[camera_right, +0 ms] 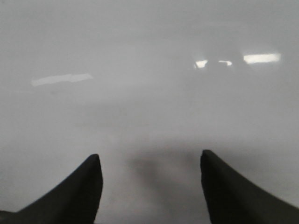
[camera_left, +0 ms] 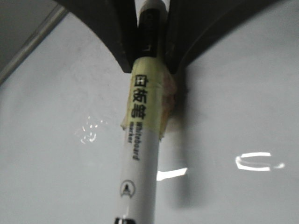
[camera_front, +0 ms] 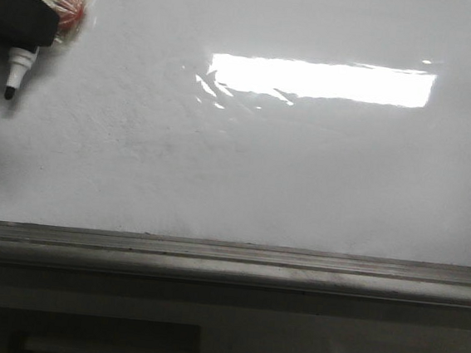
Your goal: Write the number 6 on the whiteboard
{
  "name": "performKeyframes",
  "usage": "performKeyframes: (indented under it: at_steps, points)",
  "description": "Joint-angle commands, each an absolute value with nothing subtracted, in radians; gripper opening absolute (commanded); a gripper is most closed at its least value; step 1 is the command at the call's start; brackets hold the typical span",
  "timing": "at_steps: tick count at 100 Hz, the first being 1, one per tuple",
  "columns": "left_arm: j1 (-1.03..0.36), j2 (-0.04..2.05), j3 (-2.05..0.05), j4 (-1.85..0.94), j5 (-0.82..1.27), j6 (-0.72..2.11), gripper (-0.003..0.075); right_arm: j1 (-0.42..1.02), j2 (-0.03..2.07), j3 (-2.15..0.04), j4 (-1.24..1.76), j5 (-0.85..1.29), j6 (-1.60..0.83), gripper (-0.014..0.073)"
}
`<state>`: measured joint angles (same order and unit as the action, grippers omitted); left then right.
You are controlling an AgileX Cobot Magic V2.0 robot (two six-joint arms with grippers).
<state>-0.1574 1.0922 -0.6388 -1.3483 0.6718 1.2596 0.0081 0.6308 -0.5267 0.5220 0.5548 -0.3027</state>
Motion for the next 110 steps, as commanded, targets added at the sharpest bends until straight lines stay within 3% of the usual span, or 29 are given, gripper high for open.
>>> performKeyframes:
  at_steps: [1, 20, 39, 68, 110]
  points:
    - [-0.164, 1.056, -0.685, -1.323, 0.751, 1.293, -0.002, 0.023, 0.651, -0.564, 0.68, 0.553, -0.443, 0.0415]
    - [-0.246, 1.044, -0.756, -1.113, 0.827, 1.292, -0.002, 0.074, 0.789, -0.648, 1.057, 0.765, -0.788, 0.0415]
    - [-0.443, 1.044, -0.798, -0.949, 0.761, 1.286, -0.002, 0.138, 0.962, -0.791, 1.113, 0.966, -0.842, 0.0415]
    - [-0.673, 1.102, -0.851, -0.666, 0.642, 1.069, -0.002, 0.337, 1.113, -0.954, 1.113, 0.958, -0.833, 0.0415]
    - [-0.721, 1.138, -0.862, -0.636, 0.574, 1.027, -0.002, 0.474, 1.251, -1.044, 1.102, 0.964, -0.833, 0.0415]
